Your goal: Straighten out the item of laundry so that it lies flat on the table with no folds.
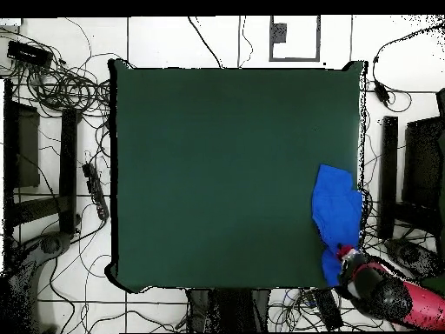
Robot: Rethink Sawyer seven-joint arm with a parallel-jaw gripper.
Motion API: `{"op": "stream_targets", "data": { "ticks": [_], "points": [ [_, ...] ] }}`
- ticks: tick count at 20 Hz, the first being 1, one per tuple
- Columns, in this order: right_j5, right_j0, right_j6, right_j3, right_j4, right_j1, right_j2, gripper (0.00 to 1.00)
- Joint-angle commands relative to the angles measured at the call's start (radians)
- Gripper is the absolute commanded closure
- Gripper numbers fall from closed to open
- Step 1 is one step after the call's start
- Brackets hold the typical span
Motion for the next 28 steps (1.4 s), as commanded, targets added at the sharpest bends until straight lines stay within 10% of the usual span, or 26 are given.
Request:
{"op": "stream_targets", "data": {
  "ticks": [1, 28],
  "points": [
    [-0.096, 0.125, 0.109, 0.065, 0.011, 0.108, -0.008, 0.0],
    [-0.077, 0.185, -0.046, 0.015, -0.057, 0.095, 0.008, 0.0]
  ]
}}
